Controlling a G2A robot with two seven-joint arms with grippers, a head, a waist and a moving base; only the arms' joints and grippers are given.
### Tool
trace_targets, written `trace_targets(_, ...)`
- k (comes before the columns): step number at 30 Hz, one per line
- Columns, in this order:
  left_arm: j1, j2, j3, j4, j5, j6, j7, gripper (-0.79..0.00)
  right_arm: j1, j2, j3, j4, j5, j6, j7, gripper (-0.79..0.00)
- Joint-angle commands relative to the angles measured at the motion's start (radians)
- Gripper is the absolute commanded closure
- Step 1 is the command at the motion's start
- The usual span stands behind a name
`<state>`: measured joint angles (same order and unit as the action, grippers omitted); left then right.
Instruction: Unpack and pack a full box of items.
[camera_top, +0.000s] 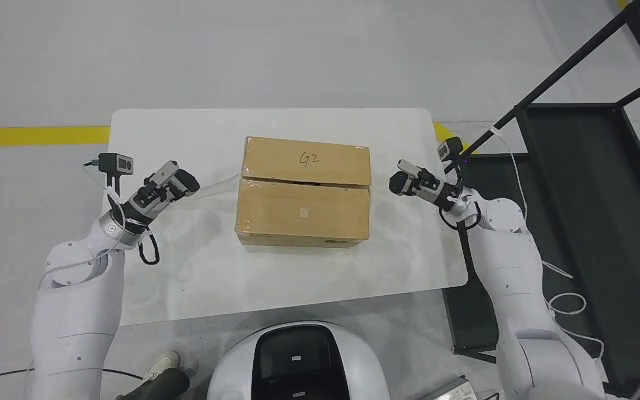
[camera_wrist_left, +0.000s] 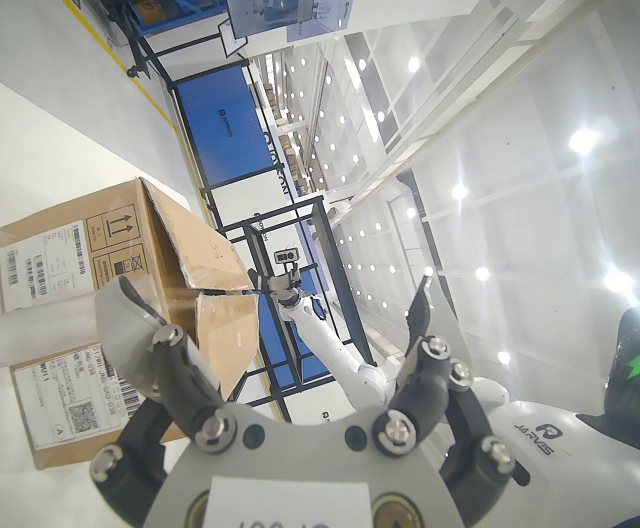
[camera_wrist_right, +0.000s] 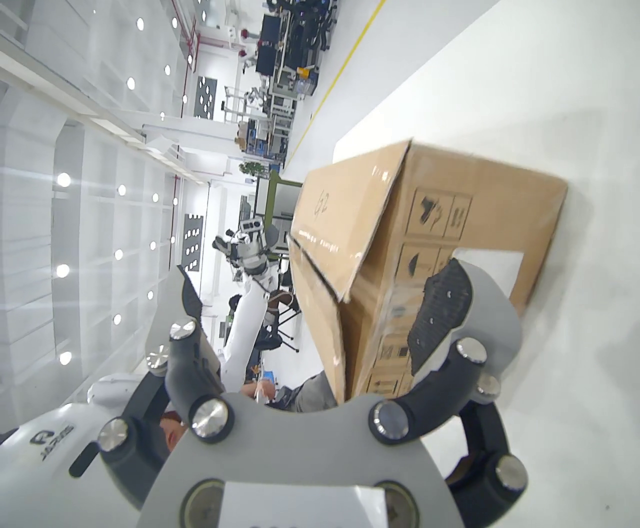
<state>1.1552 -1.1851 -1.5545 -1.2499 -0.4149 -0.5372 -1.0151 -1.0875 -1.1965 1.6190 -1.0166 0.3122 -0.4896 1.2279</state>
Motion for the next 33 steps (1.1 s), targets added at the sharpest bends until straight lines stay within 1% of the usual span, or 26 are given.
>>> trace_targets(1, -0.021, 0.001, 0.012, 0.023, 0.017, -0.025, -0.013, -0.785, -0.089, 0.004, 0.009, -0.121, 0.037, 0.034, 0.019, -0.785)
trace_targets(4, -0.047, -0.001, 0.036, 0.054, 0.026, -0.049, -0.012, -0.785, -0.171, 0.005, 0.002, -0.235, 0.041, 0.055, -0.008, -0.785)
trace_targets(8, -0.077, -0.004, 0.07, 0.09, 0.014, -0.067, -0.016, -0.785, -0.203, 0.003, -0.032, -0.288, 0.018, 0.043, -0.066, -0.785)
trace_targets(14, -0.104, -0.008, 0.096, 0.145, -0.027, -0.098, -0.012, -0.785, -0.188, 0.0, -0.079, -0.276, -0.024, -0.023, -0.132, -0.785)
trace_targets(19, -0.113, -0.007, 0.103, 0.177, -0.033, -0.114, 0.002, -0.785, -0.167, 0.001, -0.093, -0.237, -0.075, -0.083, -0.205, -0.785)
trace_targets(25, -0.111, -0.004, 0.108, 0.185, -0.04, -0.122, 0.006, -0.785, -0.157, 0.003, -0.126, -0.219, -0.105, -0.106, -0.214, -0.785)
trace_targets(29, -0.107, -0.003, 0.111, 0.178, -0.049, -0.125, 0.016, -0.785, -0.177, 0.004, -0.151, -0.257, -0.072, -0.106, -0.191, -0.785)
trace_targets(33, -0.106, 0.0, 0.111, 0.174, -0.054, -0.125, 0.023, -0.785, -0.199, 0.01, -0.149, -0.298, -0.008, -0.088, -0.159, -0.785)
